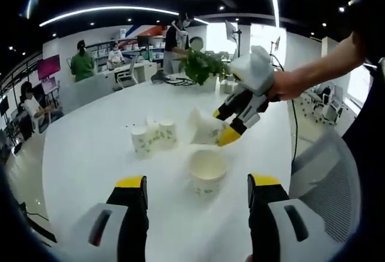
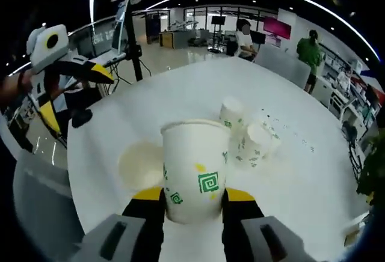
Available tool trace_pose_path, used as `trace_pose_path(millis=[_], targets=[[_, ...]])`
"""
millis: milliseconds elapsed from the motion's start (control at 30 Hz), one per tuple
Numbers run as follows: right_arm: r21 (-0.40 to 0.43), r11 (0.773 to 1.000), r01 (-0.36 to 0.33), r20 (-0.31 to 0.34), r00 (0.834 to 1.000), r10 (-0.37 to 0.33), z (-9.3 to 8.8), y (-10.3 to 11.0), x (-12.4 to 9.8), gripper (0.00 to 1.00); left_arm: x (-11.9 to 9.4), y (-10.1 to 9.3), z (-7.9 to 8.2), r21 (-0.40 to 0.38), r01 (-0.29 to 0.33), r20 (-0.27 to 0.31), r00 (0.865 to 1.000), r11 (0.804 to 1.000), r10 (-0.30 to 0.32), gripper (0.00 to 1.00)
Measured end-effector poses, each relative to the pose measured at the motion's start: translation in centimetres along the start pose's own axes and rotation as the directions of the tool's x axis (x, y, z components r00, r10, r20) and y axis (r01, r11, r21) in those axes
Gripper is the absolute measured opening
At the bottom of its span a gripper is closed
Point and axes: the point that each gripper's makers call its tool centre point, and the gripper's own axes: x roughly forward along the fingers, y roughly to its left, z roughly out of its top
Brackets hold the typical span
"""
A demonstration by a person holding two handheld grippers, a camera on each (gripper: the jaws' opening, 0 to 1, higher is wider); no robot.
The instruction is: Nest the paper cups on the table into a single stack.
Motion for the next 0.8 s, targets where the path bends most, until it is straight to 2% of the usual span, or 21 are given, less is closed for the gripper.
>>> trace_pose_path(millis=[333, 467, 800], targets=[[-0.14, 0.99, -0.011, 0.033, 0.999, 0.015, 2.2, 1.8, -1.2, 0.35, 1.0, -0.7, 1.4, -0.022, 0.024, 0.019, 1.0, 0.999, -0.024, 0.64], [-0.234, 0.972, -0.006, 0.034, 0.999, 0.014, 2.7, 2.6, -1.2, 0.35, 1.6, -1.0, 1.9, -0.029, 0.036, 0.028, 0.999, 0.999, -0.035, 0.63], [-0.346, 0.938, -0.02, 0.057, 0.997, 0.042, 3.7, 5.2, -1.3, 0.35, 2.1, -1.5, 3.0, -0.041, 0.057, 0.038, 0.998, 0.998, -0.056, 0.62]])
